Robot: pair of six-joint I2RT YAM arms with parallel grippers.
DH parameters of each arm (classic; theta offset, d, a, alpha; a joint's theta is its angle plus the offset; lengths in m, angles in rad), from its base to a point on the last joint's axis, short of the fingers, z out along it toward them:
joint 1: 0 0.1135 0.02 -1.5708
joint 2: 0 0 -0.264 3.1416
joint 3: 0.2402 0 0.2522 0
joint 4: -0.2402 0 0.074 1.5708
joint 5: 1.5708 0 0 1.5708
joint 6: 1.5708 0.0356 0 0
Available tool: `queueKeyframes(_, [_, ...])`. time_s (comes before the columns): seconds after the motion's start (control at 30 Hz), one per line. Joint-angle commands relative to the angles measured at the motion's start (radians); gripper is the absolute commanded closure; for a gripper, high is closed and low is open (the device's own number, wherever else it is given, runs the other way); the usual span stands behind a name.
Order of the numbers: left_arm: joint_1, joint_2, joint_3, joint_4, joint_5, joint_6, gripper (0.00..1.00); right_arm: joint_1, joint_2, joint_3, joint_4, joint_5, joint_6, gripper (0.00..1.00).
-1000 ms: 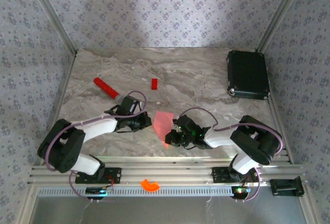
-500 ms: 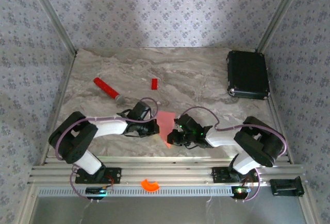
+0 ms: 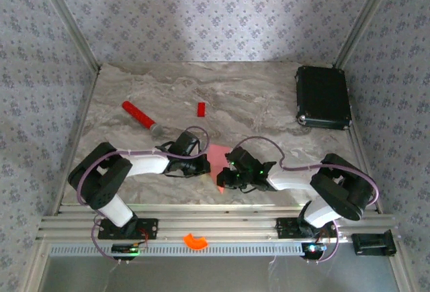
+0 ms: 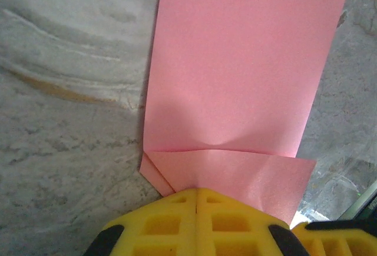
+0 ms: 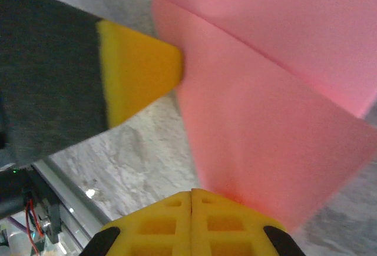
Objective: Fold a paper plane with a square sheet of paper (pick it up from the middle)
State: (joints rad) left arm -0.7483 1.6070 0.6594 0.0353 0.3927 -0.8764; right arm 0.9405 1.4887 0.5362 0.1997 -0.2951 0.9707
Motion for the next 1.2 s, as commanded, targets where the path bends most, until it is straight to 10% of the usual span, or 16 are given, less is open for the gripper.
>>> queueKeyframes(0.0, [-0.006, 0.039, 0.000, -0.054, -0.038, 0.003, 1.00, 0.014, 0.026, 0.032, -0.032, 0.030, -0.019, 0.93])
queueKeyframes(1.17, [0.000, 0.058, 0.023, -0.089, -0.028, 0.027, 1.00, 0.006, -0.092, -0.055, -0.021, 0.080, -0.017, 0.92])
